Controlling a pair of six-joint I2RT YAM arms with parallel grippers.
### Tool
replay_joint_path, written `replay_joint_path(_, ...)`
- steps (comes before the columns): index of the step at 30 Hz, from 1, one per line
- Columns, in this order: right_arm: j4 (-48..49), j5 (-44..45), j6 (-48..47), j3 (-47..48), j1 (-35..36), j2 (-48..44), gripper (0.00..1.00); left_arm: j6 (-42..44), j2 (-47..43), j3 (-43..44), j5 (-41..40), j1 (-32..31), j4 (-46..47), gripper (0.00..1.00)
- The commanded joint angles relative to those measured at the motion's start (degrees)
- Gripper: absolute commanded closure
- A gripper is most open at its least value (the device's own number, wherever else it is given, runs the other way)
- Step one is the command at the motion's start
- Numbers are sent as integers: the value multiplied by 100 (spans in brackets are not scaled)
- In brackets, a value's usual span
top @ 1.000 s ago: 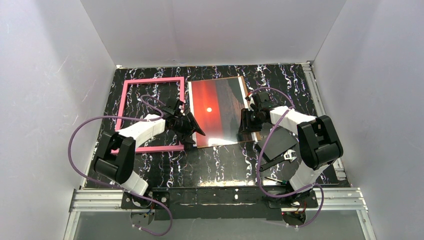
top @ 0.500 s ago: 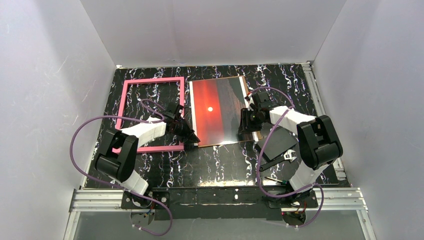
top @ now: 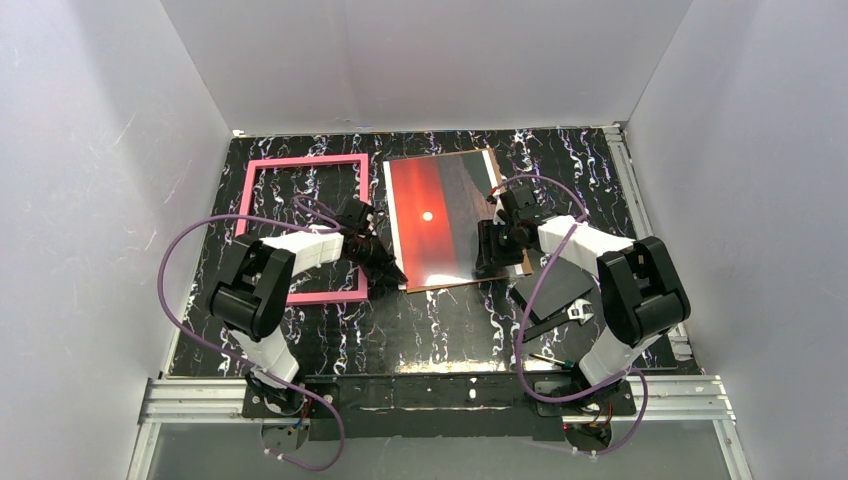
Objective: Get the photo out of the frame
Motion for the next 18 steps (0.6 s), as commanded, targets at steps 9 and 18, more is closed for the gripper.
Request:
replay_joint_path(9, -123, 78, -36, 59, -3, -350, 41, 111, -295, 79, 228, -99, -394, 100)
replay_joint_path(18, -128, 131, 146, 15, -5, -928, 40, -531, -470, -56, 218, -117, 381, 100)
